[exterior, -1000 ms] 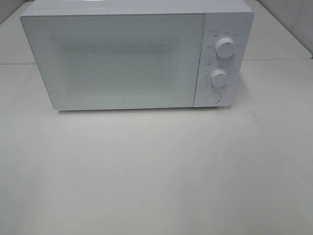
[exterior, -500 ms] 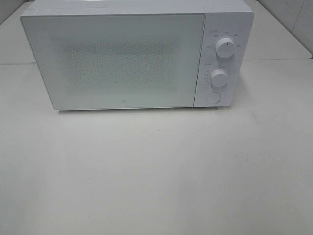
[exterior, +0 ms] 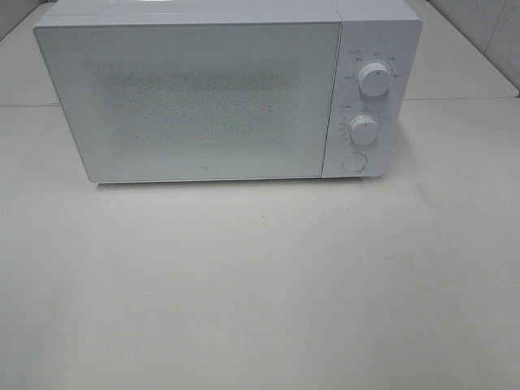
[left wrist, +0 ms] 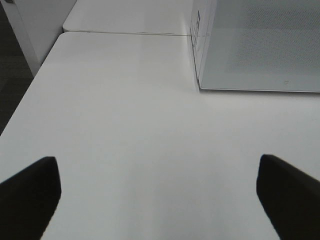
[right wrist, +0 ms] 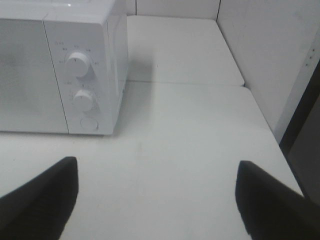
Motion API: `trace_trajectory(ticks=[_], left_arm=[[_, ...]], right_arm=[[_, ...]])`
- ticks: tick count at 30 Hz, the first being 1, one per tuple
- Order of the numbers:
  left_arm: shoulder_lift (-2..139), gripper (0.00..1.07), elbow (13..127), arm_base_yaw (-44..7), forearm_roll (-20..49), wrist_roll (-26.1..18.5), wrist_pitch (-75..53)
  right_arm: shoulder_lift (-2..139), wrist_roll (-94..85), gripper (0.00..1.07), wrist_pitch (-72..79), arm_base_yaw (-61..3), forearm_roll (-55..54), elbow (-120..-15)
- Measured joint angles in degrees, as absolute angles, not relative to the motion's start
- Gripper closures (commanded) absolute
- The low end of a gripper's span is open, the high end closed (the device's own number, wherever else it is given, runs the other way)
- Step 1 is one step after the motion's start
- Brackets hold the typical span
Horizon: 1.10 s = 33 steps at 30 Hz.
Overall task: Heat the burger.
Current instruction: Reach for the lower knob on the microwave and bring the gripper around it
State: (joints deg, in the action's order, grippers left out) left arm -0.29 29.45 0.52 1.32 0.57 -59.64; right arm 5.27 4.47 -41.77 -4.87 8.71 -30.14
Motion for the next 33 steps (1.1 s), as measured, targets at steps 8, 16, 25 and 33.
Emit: trace_trajectory(ticks=[8, 16, 25, 33], left_arm=[[-0.29, 0.07, 29.45, 0.52, 1.32, 0.57, -59.64], [-0.29, 0.07, 29.45, 0.52, 1.32, 0.57, -59.64], [-0.29, 0.07, 29.45, 0.52, 1.32, 0.57, -59.64], [-0.29, 0.07, 29.45, 0.52, 1.32, 0.57, -59.64]], right_arm=[[10.43, 4.41, 0.30, -29.22, -4.87, 11.52, -25.95], [17.25, 4.47, 0.32, -18.74, -4.87, 11.57, -23.09], [29.11, 4.53, 0.32, -8.14, -4.87, 11.52, -22.63], [41.77, 4.58, 0.32, 5.10, -4.87, 11.40, -22.63]])
